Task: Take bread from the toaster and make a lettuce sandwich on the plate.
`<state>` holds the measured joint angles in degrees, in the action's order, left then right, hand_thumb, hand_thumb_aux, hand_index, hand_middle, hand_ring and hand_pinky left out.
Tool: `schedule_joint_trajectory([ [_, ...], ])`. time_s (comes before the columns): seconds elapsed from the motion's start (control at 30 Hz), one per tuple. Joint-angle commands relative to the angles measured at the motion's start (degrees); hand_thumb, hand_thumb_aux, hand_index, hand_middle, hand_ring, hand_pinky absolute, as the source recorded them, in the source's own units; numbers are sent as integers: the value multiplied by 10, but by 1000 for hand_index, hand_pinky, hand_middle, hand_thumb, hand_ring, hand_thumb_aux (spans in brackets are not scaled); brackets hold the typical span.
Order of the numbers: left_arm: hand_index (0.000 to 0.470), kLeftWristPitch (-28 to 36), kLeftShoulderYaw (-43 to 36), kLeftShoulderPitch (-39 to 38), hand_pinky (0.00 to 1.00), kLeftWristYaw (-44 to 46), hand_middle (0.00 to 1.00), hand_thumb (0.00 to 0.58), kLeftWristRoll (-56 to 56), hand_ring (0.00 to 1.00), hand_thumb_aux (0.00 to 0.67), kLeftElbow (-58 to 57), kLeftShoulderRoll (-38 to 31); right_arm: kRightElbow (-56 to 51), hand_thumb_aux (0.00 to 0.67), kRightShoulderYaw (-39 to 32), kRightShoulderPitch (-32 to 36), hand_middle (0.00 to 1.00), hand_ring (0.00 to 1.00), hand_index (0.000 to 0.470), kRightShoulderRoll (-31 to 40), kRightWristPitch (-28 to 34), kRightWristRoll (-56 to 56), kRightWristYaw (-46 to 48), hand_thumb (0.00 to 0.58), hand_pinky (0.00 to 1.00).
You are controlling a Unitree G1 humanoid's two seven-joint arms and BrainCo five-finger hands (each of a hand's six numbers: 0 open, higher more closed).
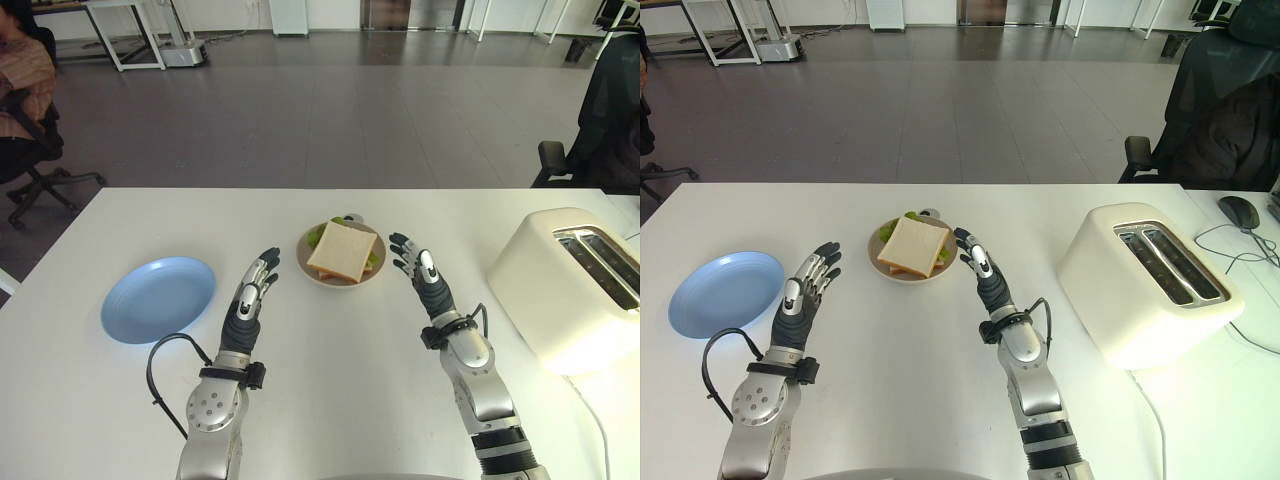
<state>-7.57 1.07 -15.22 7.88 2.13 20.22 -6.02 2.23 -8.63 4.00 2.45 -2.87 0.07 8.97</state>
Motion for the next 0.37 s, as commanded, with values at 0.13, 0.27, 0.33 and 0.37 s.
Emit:
schedule_joint_trajectory([
  [0.13,0,-4,12,-19,0,-7,0,0,3,0,0,6,2,-19,0,13,43,0,0,0,11,6,8,19,0,0],
  [0.27,0,-7,12,-33,0,-8,0,0,2,0,0,20,5,-19,0,24,53,0,0,0,12,10,15,26,0,0],
  [0.33,0,-6,10,-32,0,-8,0,0,1,0,0,20,5,-18,0,18,46,0,0,0,10,10,16,31,0,0],
  [0.37,0,-5,9,-28,0,-6,0,0,2,0,0,17,4,-12,0,14,38,0,0,0,10,10,15,33,0,0],
])
